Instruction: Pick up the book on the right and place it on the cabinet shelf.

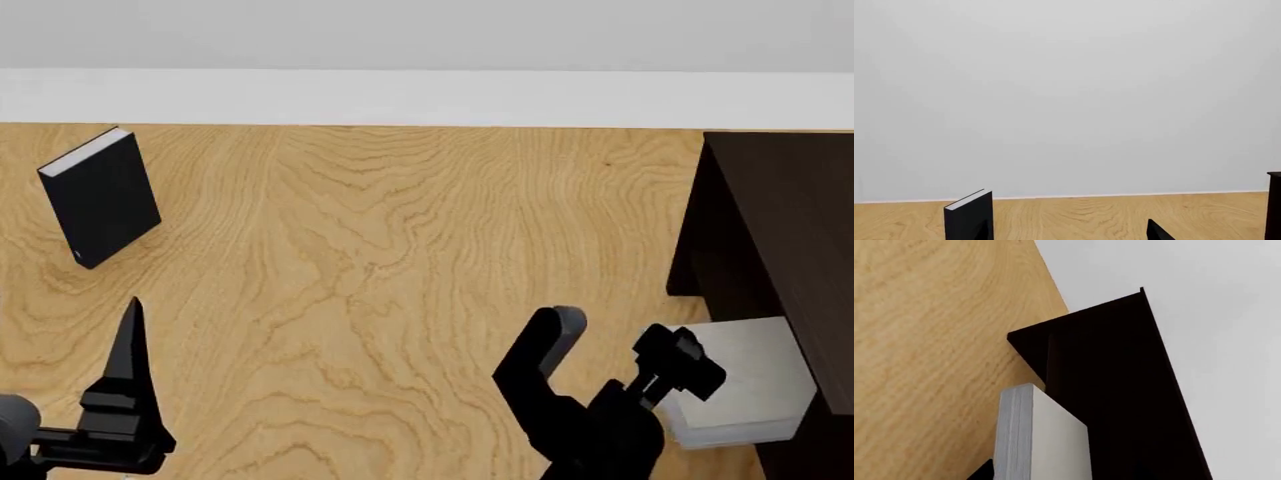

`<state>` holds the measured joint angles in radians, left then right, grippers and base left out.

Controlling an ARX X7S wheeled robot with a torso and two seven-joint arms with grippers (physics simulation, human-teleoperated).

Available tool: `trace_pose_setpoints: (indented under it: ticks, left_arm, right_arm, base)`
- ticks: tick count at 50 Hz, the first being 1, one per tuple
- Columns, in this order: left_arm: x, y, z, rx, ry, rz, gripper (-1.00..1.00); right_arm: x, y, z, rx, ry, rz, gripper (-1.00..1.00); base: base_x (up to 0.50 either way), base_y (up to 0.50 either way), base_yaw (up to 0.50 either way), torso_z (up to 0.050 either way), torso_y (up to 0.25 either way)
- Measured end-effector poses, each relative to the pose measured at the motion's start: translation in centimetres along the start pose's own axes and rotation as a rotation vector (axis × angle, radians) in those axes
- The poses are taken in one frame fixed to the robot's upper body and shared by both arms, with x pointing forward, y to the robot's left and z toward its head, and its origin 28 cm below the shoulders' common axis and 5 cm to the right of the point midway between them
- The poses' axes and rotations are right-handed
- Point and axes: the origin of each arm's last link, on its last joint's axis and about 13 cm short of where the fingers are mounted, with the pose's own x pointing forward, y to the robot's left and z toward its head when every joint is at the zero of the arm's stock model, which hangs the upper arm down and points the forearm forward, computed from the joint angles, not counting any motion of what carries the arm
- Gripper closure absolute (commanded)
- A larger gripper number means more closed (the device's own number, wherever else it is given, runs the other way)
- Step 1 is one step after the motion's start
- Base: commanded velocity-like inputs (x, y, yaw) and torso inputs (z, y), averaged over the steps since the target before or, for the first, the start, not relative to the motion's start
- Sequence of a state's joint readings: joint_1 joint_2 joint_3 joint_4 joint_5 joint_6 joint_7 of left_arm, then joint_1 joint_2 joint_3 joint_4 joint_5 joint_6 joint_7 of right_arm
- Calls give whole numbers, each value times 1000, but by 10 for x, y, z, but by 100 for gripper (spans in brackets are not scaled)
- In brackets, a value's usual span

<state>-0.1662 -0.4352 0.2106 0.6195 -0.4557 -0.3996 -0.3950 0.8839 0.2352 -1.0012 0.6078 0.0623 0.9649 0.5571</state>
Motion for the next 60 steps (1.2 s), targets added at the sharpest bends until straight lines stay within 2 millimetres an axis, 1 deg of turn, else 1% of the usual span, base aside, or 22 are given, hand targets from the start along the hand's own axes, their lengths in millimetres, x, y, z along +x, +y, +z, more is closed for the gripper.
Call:
trace_pose_setpoints:
  ticks: [29,60]
  left_arm:
    - [0,-1,1,1,-2,-3,-100]
    - [0,-1,1,3,-1,2,-100]
  right_arm:
    - [-5,-4,2,168,-56,148,-100]
    - [-12,-11,5,275,-99,241,-100]
  base:
    - [0,0,0,0,0]
    - [0,0,0,0,0]
